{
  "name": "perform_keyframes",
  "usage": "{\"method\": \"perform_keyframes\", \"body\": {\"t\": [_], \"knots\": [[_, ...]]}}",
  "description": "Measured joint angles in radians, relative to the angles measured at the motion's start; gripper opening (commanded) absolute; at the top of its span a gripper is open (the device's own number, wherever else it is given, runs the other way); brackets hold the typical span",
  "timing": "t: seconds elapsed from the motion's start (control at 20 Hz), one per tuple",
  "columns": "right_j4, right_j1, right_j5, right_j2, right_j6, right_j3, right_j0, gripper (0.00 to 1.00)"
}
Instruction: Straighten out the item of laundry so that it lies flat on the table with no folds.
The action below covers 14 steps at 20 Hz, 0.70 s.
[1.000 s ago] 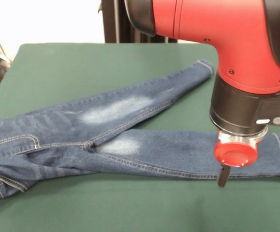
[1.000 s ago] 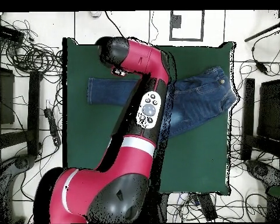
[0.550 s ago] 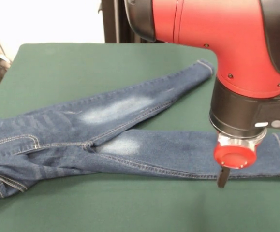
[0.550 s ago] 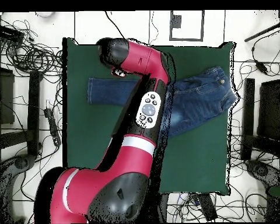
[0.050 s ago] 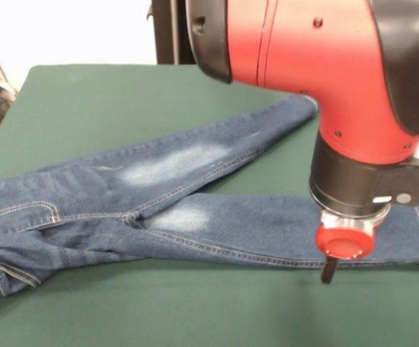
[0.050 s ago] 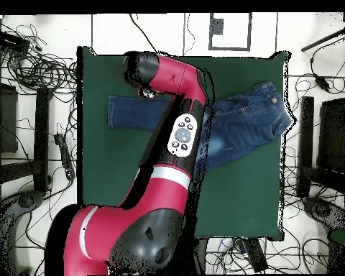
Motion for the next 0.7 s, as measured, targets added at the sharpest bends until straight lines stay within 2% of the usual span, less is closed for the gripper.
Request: {"method": "perform_keyframes", "body": {"t": [0.7], "knots": [[0.002,0.047,-0.001,0.021,0.0,0.0,-0.003,1.0]]}}
